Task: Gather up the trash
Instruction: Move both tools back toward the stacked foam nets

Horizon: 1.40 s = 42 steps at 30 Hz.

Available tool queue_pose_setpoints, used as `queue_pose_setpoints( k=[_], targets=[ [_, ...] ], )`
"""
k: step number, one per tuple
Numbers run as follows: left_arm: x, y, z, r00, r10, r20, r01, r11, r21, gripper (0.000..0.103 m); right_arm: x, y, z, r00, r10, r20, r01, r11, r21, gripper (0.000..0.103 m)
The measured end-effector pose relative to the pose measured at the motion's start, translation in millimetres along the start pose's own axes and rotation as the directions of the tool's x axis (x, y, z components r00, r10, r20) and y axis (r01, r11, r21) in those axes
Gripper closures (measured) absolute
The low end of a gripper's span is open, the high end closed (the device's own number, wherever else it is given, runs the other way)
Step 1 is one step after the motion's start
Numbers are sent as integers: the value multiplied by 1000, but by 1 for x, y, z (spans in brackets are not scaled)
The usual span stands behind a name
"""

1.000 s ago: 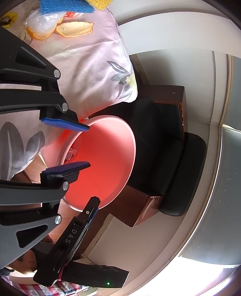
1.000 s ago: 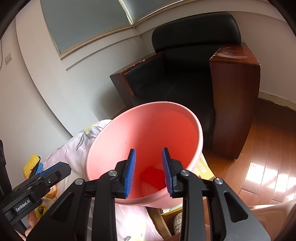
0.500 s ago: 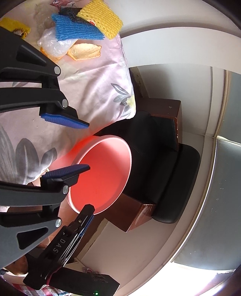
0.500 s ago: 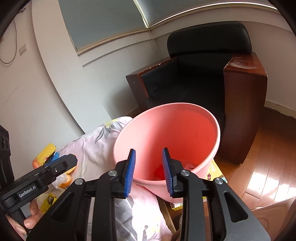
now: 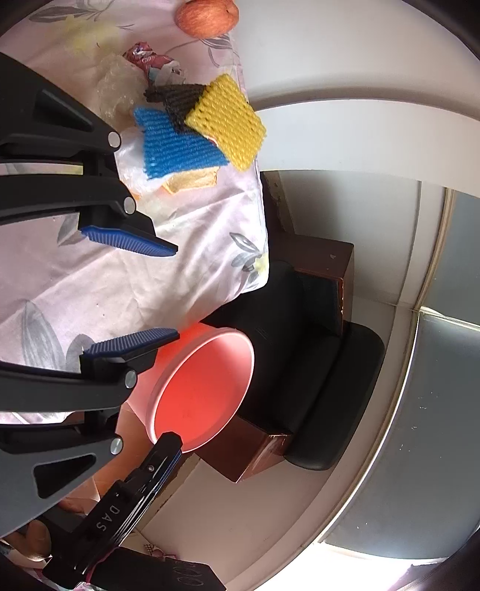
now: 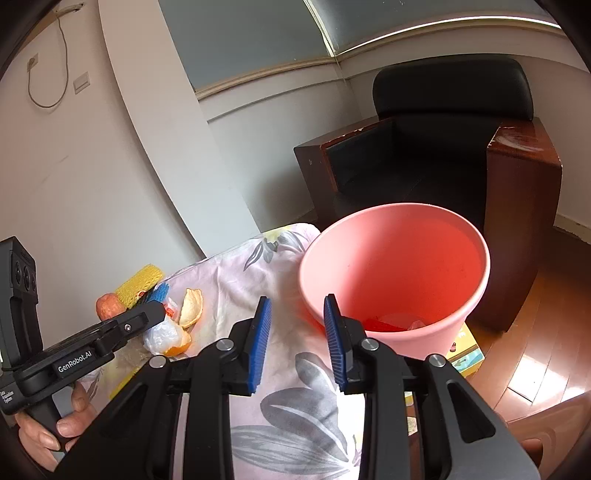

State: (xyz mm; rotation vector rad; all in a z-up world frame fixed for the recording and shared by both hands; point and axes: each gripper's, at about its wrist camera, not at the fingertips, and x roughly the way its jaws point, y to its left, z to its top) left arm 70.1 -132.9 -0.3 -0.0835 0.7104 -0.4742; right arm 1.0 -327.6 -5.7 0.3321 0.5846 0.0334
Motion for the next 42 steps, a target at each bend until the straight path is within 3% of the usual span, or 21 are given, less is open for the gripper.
queue_pose_setpoints(
  k=[17,42],
  targets=[
    [-49,72,-25,991,131,39,-129,990,-65,61,12,38,-16,996,68,-59,-70,997,-27,73],
    [-83,136,-53,969,239,57,-228,961,-156,58,26,75,-32,989,106,-103,-113,991,-70,73]
  ],
)
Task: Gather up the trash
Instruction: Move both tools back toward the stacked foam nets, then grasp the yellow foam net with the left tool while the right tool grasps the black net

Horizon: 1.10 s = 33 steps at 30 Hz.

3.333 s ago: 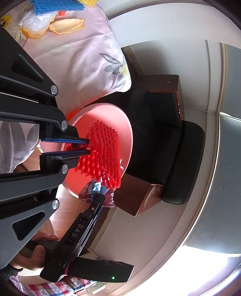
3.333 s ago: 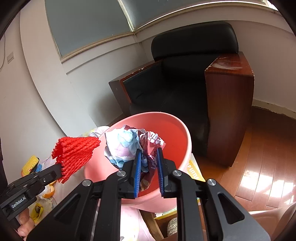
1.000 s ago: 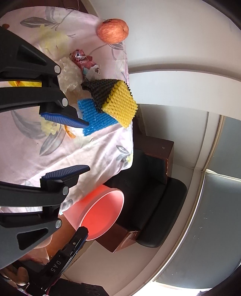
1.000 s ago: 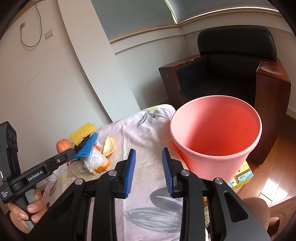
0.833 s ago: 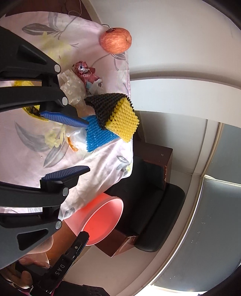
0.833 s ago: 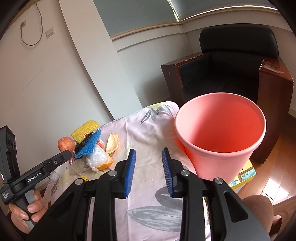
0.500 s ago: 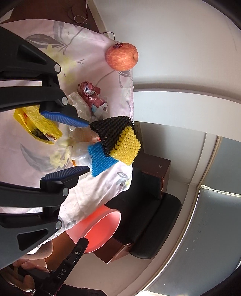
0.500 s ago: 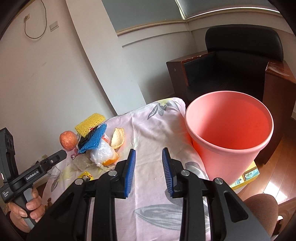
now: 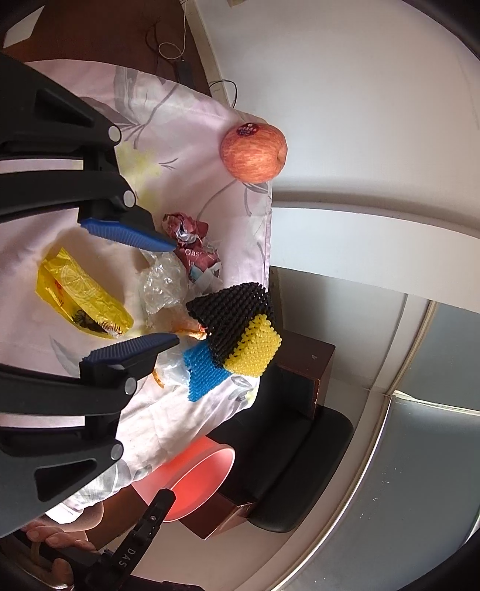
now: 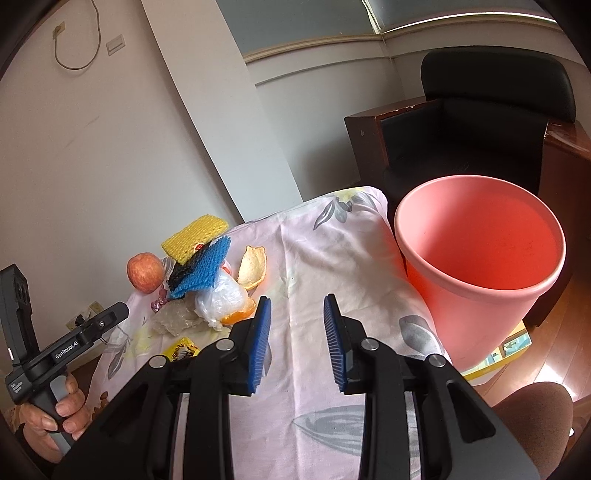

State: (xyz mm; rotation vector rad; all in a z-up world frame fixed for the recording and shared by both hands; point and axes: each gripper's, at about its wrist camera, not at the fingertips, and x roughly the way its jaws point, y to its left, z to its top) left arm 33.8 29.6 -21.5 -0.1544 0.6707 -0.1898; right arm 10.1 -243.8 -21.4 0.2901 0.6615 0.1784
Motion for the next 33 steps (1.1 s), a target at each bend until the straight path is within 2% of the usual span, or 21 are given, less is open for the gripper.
queue_pose_setpoints(
  k=[9,12,17,20,22,25,30,31,33],
  targets=[
    [-3,22,-6,999,32,-13,-33,999,-33,55,16,9,-5,997,56,-44,-56,998,1,73],
    [0,21,1,1000,-14,-18,13,998,-57,55,19,13,-6,996,68,-52,-68,998,-11,73],
    [10,0,31,994,-109,12,110,991,-73,55,23,19,-6,994,86,-65,-88,996,-29,73],
    [23,-16,49,991,-129,26,130,990,-53,55,22,21,-5,992,102,-72,-105,994,-41,73],
    [33,-25,58,993,-112,33,113,993,-25,55,22,23,-3,991,112,-73,-116,992,-54,73],
    [58,-32,69,996,-87,-5,87,996,-12,55,20,27,2,990,123,-65,-127,989,-72,73],
    [91,-30,77,994,-88,-70,86,995,-41,56,25,29,11,990,126,-68,-132,988,-76,73],
    [95,-29,78,992,-96,-81,93,995,-47,60,27,28,13,989,127,-71,-132,989,-73,73],
    [97,-27,80,989,-123,-84,118,991,-60,89,32,29,15,988,130,-81,-136,988,-67,73]
  ],
)
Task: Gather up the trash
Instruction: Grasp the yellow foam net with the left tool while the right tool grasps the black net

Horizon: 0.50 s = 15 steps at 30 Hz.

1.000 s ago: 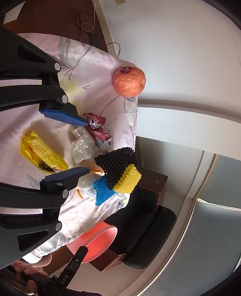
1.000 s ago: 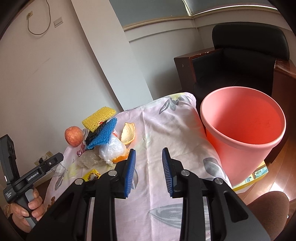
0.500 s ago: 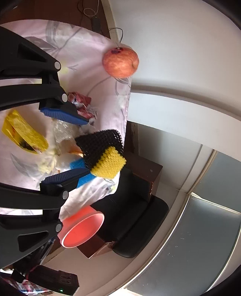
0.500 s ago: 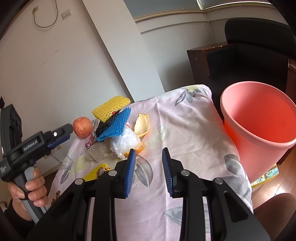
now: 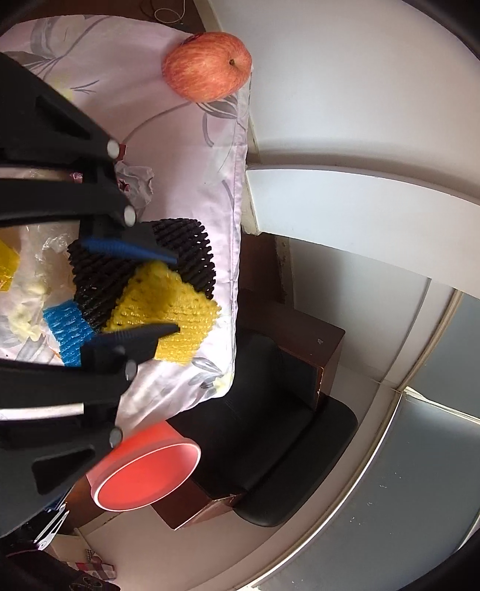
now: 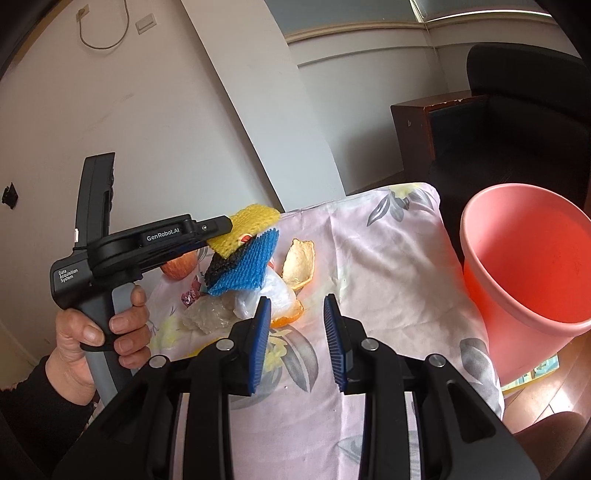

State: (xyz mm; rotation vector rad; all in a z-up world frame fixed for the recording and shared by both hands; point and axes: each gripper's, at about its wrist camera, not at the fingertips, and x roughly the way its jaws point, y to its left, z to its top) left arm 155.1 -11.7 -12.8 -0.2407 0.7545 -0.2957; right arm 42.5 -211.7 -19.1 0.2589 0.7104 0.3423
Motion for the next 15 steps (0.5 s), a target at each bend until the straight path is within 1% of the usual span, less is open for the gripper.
queue_pose_setpoints(
  k=[2,3,10,13,15],
  targets=[
    [-2,2,1,1000,-28,1,28,1000,-5,94,5,1,4,1000,6,-7,-6,1000,-1,73],
    [-5,4,1,999,-37,8,37,999,-8,95,8,2,6,1000,10,-10,-10,1000,-4,73],
    [-36,15,8,992,-114,60,117,993,-36,96,32,27,24,995,92,-29,-93,995,-43,73],
    [-50,25,12,987,-132,92,139,988,-66,96,45,38,31,991,124,-42,-127,990,-56,73],
    [-60,33,14,984,-134,116,144,986,-85,96,54,45,35,990,131,-52,-134,989,-68,73]
  ],
)
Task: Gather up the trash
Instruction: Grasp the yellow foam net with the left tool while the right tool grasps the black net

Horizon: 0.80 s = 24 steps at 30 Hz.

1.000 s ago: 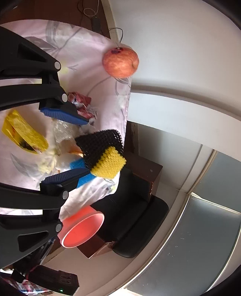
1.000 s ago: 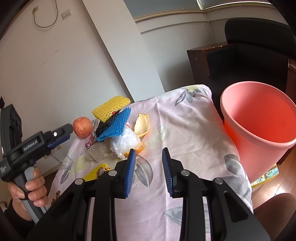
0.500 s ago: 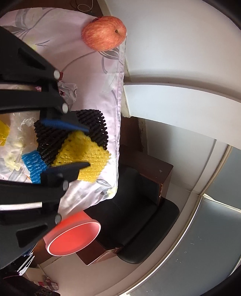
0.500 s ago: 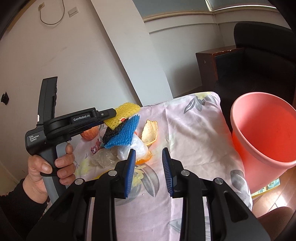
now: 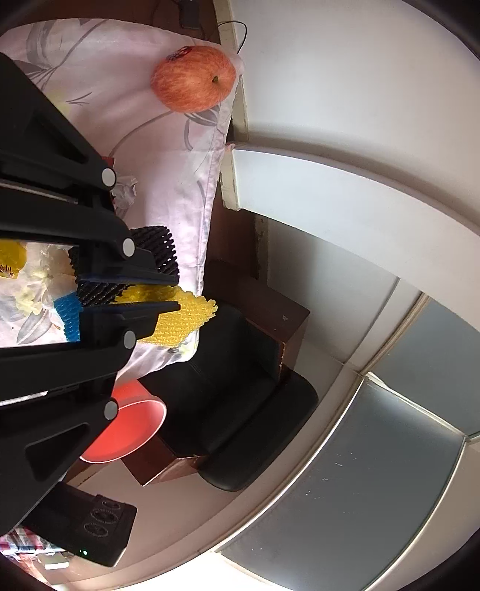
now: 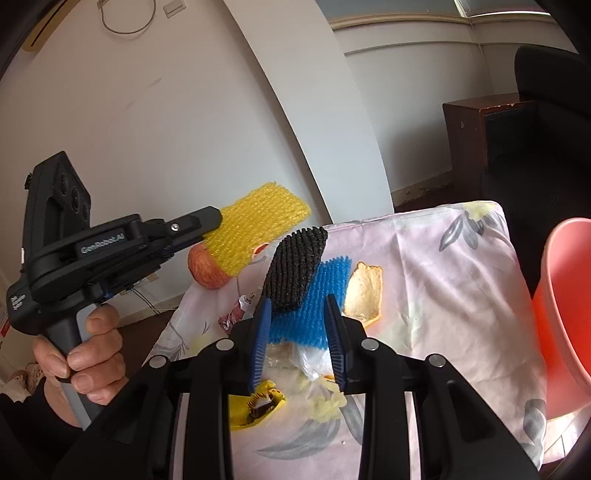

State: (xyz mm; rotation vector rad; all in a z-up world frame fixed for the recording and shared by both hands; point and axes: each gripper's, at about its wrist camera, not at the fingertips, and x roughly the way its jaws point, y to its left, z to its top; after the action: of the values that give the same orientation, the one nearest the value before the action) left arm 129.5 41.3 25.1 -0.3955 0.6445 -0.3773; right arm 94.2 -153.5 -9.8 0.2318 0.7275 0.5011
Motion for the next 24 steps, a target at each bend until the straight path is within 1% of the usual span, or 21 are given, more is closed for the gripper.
queue_pose_setpoints(
  k=[4,9,13,14,16,17,18,24],
  targets=[
    [-16,15,5,1000,3,30,-1,999,-39,96,21,8,8,1000,-10,-29,9,1000,-30,73],
    [-25,33,0,999,25,26,-23,997,-70,96,46,9,10,997,-39,-72,37,999,-32,73],
    [-27,45,-4,999,46,20,-44,995,-90,96,50,12,6,997,-49,-68,46,998,-43,73],
    [-27,46,-5,999,48,19,-46,994,-94,96,49,12,5,997,-46,-63,43,998,-45,76],
    [-27,49,-6,999,51,17,-50,994,-100,96,49,13,5,997,-48,-63,45,998,-54,88],
    [-28,50,-7,998,54,17,-52,994,-101,96,48,13,4,997,-48,-63,45,997,-56,92],
    [-29,50,-7,998,55,18,-53,993,-103,96,46,13,4,997,-45,-61,42,998,-56,94],
    [-36,47,-8,998,55,31,-51,993,-104,96,24,18,5,1000,8,-21,-9,999,-45,95]
  ],
)
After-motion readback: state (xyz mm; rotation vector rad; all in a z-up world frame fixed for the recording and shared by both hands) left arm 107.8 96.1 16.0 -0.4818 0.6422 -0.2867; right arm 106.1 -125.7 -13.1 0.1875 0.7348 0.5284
